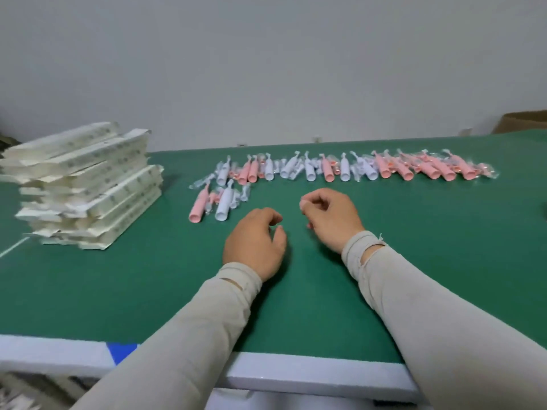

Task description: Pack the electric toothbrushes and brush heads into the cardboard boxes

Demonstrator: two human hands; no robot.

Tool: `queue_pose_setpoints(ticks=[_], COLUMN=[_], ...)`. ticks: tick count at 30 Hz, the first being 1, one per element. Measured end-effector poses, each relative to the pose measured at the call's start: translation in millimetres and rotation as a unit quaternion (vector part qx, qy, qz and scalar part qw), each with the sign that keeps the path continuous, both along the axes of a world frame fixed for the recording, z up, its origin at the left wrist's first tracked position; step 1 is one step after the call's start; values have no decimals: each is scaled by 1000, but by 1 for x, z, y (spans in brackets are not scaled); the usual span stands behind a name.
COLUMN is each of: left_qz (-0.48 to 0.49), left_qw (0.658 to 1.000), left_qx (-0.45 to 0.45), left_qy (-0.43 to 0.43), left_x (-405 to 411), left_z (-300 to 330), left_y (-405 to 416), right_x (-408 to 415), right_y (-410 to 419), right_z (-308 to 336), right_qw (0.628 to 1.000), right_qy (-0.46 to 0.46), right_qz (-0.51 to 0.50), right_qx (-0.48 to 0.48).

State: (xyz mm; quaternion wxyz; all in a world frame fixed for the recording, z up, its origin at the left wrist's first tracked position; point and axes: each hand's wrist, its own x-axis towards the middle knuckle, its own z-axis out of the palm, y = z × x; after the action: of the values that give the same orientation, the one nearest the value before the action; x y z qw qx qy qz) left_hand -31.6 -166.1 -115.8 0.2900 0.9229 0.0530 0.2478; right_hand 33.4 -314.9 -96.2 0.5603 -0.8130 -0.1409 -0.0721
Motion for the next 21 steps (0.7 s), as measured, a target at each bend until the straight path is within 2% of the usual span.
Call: queue_pose_setpoints(ticks=[3, 7, 9, 13, 15, 19, 21], left_qz=[31, 100, 183, 337, 358, 349, 372], left_qw=[999, 990, 972, 912, 903, 898, 879], left_qx=[28, 104, 148, 215, 227, 266, 298], left_qy=[15, 11, 20, 89, 70, -39, -10], left_x=[-11, -10, -8, -18, -21, -14, -8], left_z=[2, 21, 35, 51, 60, 97, 116], left_y=[25, 76, 114, 182, 201, 225, 239], right_x=[-1, -3, -5, -6, -3, 1, 1], right_y=[-1, -9, -8, -7, -8, -8, -7], right_z=[-19, -23, -23, -24, -26, -29, -30], right_qw=[997, 994, 995, 994, 995, 995, 996], right_qy=[-41, -61, -65, -65, -65, -61, -58], right_qz=[26, 34, 31, 36, 33, 29, 32], right_qx=[-63, -86, -72, -76, -72, -67, -68])
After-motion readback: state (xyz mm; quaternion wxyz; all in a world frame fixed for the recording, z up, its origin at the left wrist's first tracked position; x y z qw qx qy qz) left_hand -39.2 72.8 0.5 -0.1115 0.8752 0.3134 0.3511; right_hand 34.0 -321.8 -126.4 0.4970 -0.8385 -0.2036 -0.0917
